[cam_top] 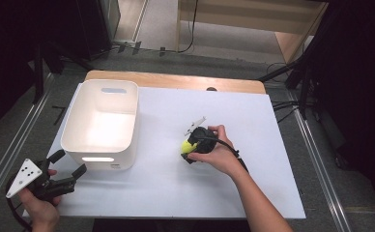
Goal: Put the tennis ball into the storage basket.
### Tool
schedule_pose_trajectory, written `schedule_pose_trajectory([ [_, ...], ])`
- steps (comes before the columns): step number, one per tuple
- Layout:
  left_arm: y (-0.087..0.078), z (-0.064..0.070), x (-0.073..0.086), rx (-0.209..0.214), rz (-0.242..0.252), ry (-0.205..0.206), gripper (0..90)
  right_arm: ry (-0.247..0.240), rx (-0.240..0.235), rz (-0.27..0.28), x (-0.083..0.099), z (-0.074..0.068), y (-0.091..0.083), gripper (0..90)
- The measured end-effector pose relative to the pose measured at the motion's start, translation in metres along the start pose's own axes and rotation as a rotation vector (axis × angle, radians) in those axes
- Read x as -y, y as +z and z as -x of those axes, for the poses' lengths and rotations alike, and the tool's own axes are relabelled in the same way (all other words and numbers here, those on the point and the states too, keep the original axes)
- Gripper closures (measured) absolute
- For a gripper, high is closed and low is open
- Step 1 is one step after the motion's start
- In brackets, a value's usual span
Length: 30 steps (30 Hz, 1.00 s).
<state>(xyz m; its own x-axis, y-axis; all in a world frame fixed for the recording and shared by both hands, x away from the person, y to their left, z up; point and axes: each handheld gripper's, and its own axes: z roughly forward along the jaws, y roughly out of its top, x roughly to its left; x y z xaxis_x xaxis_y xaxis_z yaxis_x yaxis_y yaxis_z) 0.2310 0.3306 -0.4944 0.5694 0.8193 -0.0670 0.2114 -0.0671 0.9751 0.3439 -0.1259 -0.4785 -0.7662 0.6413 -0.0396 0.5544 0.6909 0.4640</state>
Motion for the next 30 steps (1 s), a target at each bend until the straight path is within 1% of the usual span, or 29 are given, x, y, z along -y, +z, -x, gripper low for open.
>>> schedule_pose_trajectory([
  [3,0.0,0.0,0.0,-0.001,0.0,-0.001,7.2,-0.004,-0.003,-0.009,0.0,0.0,0.001,13.8],
  [5,0.0,0.0,0.0,0.0,0.001,0.0,7.2,0.008,-0.004,-0.014,0.0,0.0,0.002,14.3],
  [7,0.0,0.0,0.0,0.0,0.001,-0.001,7.2,0.01,-0.016,-0.015,0.0,0.0,0.002,18.6],
  [8,0.0,0.0,0.0,0.0,0.001,-0.001,7.2,0.01,-0.016,-0.015,0.0,0.0,0.002,18.6],
  [9,0.0,0.0,0.0,0.0,0.001,-0.001,7.2,0.01,-0.021,-0.008,-0.001,0.0,0.002,22.3],
  [10,0.0,0.0,0.0,0.0,0.0,-0.001,7.2,0.016,-0.025,0.0,-0.001,-0.001,0.001,22.7],
  [15,0.0,0.0,0.0,0.001,0.002,-0.001,7.2,-0.003,-0.013,-0.009,-0.003,-0.003,0.0,23.2],
  [21,0.0,0.0,0.0,0.002,0.002,-0.001,7.2,0.003,-0.013,-0.006,-0.002,-0.001,-0.003,23.3],
  [26,0.0,0.001,0.0,0.001,0.003,0.0,7.2,0.01,-0.017,0.008,-0.002,0.0,-0.007,23.3],
  [29,0.0,0.001,0.0,0.0,0.002,0.003,7.2,0.012,-0.027,0.02,-0.003,0.0,-0.01,23.2],
  [30,0.0,0.001,0.0,0.001,0.002,0.003,7.2,0.003,-0.022,0.018,-0.004,0.001,-0.011,23.3],
])
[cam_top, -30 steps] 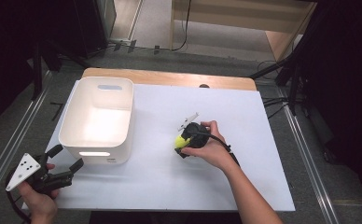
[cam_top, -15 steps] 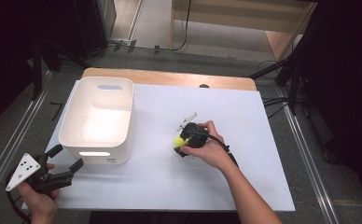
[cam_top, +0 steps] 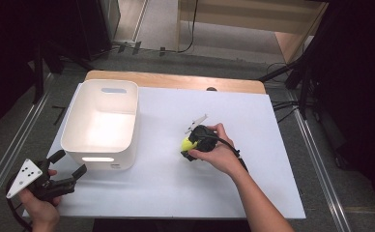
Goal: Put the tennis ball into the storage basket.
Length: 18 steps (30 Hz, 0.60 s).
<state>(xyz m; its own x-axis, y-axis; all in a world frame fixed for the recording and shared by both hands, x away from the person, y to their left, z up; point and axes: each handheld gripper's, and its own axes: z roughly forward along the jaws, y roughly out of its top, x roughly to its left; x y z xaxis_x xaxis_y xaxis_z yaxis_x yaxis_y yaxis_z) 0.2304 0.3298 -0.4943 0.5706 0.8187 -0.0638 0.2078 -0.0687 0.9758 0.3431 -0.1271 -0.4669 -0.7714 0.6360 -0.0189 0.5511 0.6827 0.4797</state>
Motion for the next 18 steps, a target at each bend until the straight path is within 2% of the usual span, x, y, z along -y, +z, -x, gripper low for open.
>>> schedule_pose_trajectory([
  [5,0.0,0.0,0.0,0.001,-0.003,0.004,7.1,0.011,-0.002,0.008,-0.004,0.0,-0.003,23.2],
  [15,0.0,0.0,0.0,0.003,-0.002,0.004,7.2,-0.01,-0.009,0.002,-0.014,-0.004,-0.007,23.3],
  [18,0.0,0.0,0.0,0.003,-0.001,0.003,7.1,-0.012,-0.006,0.018,-0.017,-0.005,-0.01,23.2],
])
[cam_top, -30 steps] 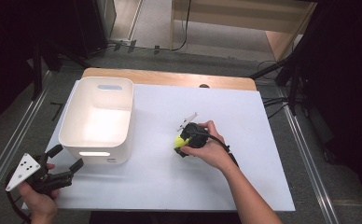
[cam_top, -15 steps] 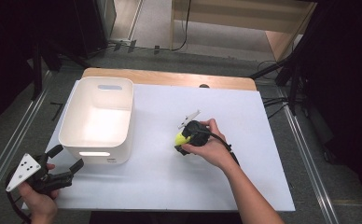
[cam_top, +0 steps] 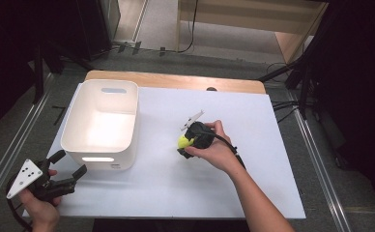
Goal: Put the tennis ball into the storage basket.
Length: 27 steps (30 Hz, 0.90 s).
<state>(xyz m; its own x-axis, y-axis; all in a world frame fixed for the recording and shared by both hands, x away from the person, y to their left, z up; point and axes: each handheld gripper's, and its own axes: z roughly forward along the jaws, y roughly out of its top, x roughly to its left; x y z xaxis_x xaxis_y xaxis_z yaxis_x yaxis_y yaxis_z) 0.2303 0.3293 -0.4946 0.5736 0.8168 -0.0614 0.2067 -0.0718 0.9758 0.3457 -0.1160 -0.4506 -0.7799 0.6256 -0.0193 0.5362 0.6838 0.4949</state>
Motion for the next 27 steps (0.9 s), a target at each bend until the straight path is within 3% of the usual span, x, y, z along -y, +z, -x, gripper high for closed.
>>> schedule_pose_trajectory([
  [21,0.0,0.0,0.0,0.001,0.003,-0.001,7.2,-0.031,-0.033,0.037,-0.03,-0.006,-0.016,23.3],
  [25,0.0,0.0,0.0,0.001,0.001,0.0,7.2,-0.068,-0.04,0.034,-0.038,-0.01,-0.016,23.3],
  [27,0.0,0.0,0.0,0.001,0.001,-0.001,7.2,-0.064,-0.044,0.034,-0.039,-0.011,-0.016,23.3],
])
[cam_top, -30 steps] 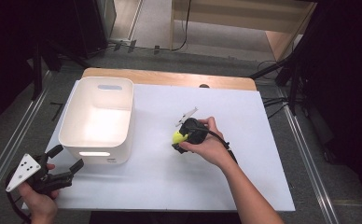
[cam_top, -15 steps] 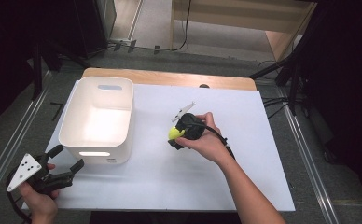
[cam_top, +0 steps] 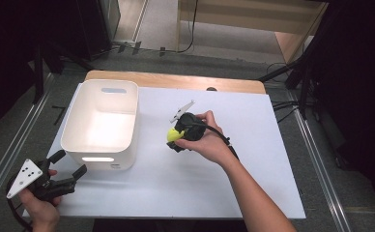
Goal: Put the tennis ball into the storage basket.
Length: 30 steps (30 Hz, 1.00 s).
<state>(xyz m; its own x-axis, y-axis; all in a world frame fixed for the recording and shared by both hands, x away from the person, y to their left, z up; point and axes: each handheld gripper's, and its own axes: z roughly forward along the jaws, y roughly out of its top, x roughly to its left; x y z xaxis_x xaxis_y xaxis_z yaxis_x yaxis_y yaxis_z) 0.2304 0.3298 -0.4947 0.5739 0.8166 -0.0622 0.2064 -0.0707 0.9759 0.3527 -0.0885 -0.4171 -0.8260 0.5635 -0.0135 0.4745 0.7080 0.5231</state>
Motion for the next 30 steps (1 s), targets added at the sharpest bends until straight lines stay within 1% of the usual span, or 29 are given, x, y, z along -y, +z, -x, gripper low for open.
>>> schedule_pose_trajectory([
  [2,0.0,0.0,0.0,0.0,0.0,0.0,7.2,-0.017,0.0,0.002,-0.003,0.0,-0.001,23.2],
  [4,0.0,0.0,0.0,-0.001,-0.001,-0.001,7.2,-0.01,-0.004,0.004,-0.007,-0.002,-0.002,23.2],
  [5,0.0,0.0,0.0,0.0,0.0,-0.003,7.2,-0.024,-0.004,0.005,-0.008,-0.001,-0.002,23.2],
  [7,0.0,0.0,0.0,0.002,0.004,-0.007,7.2,-0.019,-0.003,0.01,-0.012,-0.003,-0.004,23.3],
  [8,0.0,-0.001,0.0,0.001,0.005,-0.007,7.2,-0.026,-0.001,0.011,-0.014,-0.002,-0.004,23.2],
  [10,0.0,-0.001,0.0,0.002,0.005,-0.007,7.2,-0.017,-0.01,0.019,-0.017,-0.003,-0.005,23.2],
  [12,0.0,0.0,0.0,0.002,0.004,-0.005,7.2,-0.024,-0.012,0.021,-0.02,-0.004,-0.006,23.2],
  [13,0.0,0.0,0.0,0.002,0.002,-0.003,7.2,-0.035,-0.013,0.021,-0.022,-0.004,-0.006,23.2],
  [18,0.0,0.0,0.0,0.003,0.002,-0.003,7.2,-0.039,-0.013,0.018,-0.03,-0.006,-0.008,23.3],
  [20,0.0,0.0,0.0,0.003,0.002,-0.002,7.2,-0.048,-0.018,0.019,-0.034,-0.007,-0.009,23.2],
  [24,0.0,0.0,0.0,0.002,0.0,-0.002,7.2,-0.06,-0.024,0.03,-0.042,-0.009,-0.011,23.3],
  [26,0.0,0.0,0.0,0.002,0.001,-0.001,7.2,-0.057,-0.027,0.033,-0.045,-0.011,-0.011,23.3],
  [28,0.0,0.0,0.0,0.004,0.003,-0.003,7.2,-0.069,-0.029,0.035,-0.048,-0.012,-0.011,23.3],
  [29,0.0,-0.001,0.0,0.005,0.004,-0.002,7.2,-0.063,-0.031,0.033,-0.05,-0.013,-0.012,23.3],
  [30,0.0,-0.001,0.0,0.006,0.003,-0.001,7.2,-0.078,-0.036,0.038,-0.052,-0.013,-0.011,23.3],
])
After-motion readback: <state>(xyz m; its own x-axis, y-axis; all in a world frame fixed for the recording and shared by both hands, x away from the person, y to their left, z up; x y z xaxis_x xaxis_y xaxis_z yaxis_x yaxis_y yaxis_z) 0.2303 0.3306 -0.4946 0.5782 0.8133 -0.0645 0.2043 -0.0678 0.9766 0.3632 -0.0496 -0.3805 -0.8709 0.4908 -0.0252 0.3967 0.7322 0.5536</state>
